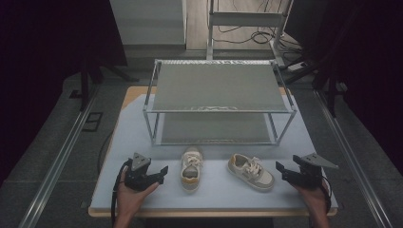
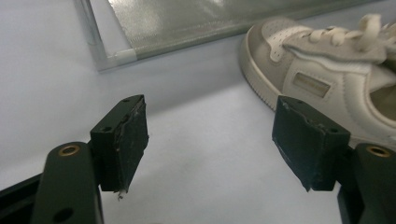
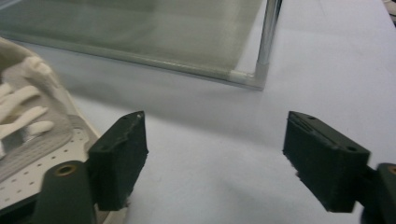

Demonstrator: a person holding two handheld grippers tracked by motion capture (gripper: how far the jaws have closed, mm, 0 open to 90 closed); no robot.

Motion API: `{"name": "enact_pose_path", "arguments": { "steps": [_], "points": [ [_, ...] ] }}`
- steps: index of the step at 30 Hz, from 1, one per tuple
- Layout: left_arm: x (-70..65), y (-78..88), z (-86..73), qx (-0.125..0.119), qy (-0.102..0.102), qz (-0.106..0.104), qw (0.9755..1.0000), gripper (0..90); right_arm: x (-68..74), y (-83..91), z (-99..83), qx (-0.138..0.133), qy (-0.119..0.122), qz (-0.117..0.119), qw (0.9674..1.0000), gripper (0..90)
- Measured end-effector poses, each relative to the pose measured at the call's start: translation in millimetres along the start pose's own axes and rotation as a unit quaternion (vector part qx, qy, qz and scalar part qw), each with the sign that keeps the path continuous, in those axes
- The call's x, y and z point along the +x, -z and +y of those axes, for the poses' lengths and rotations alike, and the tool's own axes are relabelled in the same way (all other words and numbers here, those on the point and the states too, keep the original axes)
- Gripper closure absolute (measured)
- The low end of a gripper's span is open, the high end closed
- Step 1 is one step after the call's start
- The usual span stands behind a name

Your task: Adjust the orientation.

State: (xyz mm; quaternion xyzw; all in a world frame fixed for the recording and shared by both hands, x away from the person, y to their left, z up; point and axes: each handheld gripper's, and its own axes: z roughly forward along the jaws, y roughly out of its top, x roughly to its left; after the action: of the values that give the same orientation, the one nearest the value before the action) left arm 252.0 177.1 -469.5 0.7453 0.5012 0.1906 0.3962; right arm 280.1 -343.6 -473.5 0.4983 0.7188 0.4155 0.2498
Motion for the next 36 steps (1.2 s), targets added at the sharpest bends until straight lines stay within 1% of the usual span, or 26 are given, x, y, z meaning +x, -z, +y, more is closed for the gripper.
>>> {"name": "enact_pose_path", "arguments": {
  "steps": [3,4,5,6,8,10,14,16,17,18,20,21,22,23,24,25,26,27,28,29,30,32,33,34,35,36],
  "points": [
    [0.1,3.3,0.9,-0.004,0.002,-0.004,1.0000,26.8,-1.4,3.7,0.4,-0.007,-0.007,0.010,0.9999,24.6],
    [-0.8,6.1,1.9,-0.008,-0.002,-0.001,1.0000,26.8,-0.8,7.7,1.6,-0.010,-0.004,0.023,0.9997,29.1],
    [-1.2,7.5,2.2,-0.010,-0.002,-0.001,0.9999,26.8,-0.8,7.7,1.6,-0.010,-0.004,0.023,0.9997,29.1],
    [-1.6,10.3,3.1,-0.012,-0.002,-0.003,0.9999,26.8,1.5,11.4,3.3,-0.015,0.001,0.032,0.9994,33.5],
    [-2.0,12.2,3.8,-0.012,-0.003,-0.006,0.9999,26.8,2.9,13.2,4.3,-0.017,0.004,0.038,0.9991,35.4],
    [-2.2,14.8,4.3,-0.013,-0.004,-0.007,0.9999,27.0,11.3,22.8,10.9,-0.031,0.016,0.061,0.9975,41.8],
    [-2.9,16.8,4.2,-0.013,-0.003,-0.009,0.9999,27.1,26.4,33.7,20.1,-0.041,0.039,0.095,0.9939,50.3],
    [-3.6,15.6,3.8,-0.011,-0.003,-0.012,0.9999,27.1,34.4,36.8,23.7,-0.042,0.047,0.107,0.9923,57.0],
    [-3.6,15.6,3.8,-0.011,-0.003,-0.012,0.9999,27.2,34.4,36.8,23.7,-0.042,0.047,0.107,0.9923,57.0],
    [-4.8,13.7,3.3,-0.008,-0.003,-0.015,0.9998,27.2,41.9,38.3,26.5,-0.041,0.056,0.119,0.9904,62.9],
    [-5.7,12.6,3.0,-0.006,-0.004,-0.016,0.9998,27.1,44.8,38.5,27.3,-0.041,0.058,0.125,0.9896,65.4],
    [-6.3,11.9,2.8,-0.005,-0.005,-0.016,0.9998,27.1,49.1,38.5,28.5,-0.039,0.064,0.135,0.9880,68.6],
    [-7.6,10.8,2.6,-0.004,-0.005,-0.018,0.9998,27.1,56.8,37.5,29.7,-0.038,0.070,0.151,0.9853,74.5],
    [-7.6,10.8,2.6,-0.004,-0.005,-0.018,0.9998,27.1,56.8,37.5,29.7,-0.038,0.070,0.151,0.9853,74.5],
    [-8.3,10.3,2.5,-0.002,-0.006,-0.019,0.9998,27.1,60.8,36.5,30.0,-0.037,0.074,0.157,0.9841,76.3],
    [-9.1,9.9,2.4,0.001,-0.007,-0.020,0.9998,27.1,68.1,33.7,30.4,-0.033,0.083,0.167,0.9818,82.6],
    [-9.1,9.9,2.4,0.001,-0.007,-0.020,0.9998,27.2,68.1,33.7,30.4,-0.033,0.083,0.167,0.9818,82.6],
    [-9.4,9.8,2.2,0.000,-0.007,-0.021,0.9998,27.2,74.8,29.7,30.0,-0.029,0.088,0.179,0.9794,87.4],
    [-9.5,10.2,2.1,0.000,-0.006,-0.021,0.9998,27.1,78.0,27.6,29.8,-0.028,0.089,0.184,0.9785,89.1],
    [-9.5,10.2,2.1,0.000,-0.006,-0.021,0.9998,27.2,78.0,27.6,29.8,-0.028,0.089,0.184,0.9785,89.1],
    [-9.5,11.2,2.1,-0.001,-0.004,-0.021,0.9998,27.2,81.2,25.4,29.6,-0.027,0.089,0.190,0.9775,89.2],
    [-9.4,13.6,2.7,-0.005,-0.001,-0.025,0.9997,27.1,94.8,18.0,28.9,-0.021,0.094,0.209,0.9731,89.3],
    [-9.4,13.6,2.7,-0.005,-0.001,-0.025,0.9997,27.2,94.8,18.0,28.9,-0.021,0.094,0.209,0.9731,89.3],
    [-9.5,14.9,3.4,-0.005,0.001,-0.027,0.9996,27.2,107.1,12.7,28.5,-0.015,0.105,0.220,0.9697,89.3],
    [-9.5,14.9,3.4,-0.005,0.001,-0.027,0.9996,27.2,107.1,12.7,28.5,-0.015,0.105,0.220,0.9697,89.3],
    [-10.2,15.2,3.2,-0.003,-0.001,-0.027,0.9996,27.1,119.5,6.8,27.8,-0.009,0.115,0.234,0.9654,89.3]
  ]
}}
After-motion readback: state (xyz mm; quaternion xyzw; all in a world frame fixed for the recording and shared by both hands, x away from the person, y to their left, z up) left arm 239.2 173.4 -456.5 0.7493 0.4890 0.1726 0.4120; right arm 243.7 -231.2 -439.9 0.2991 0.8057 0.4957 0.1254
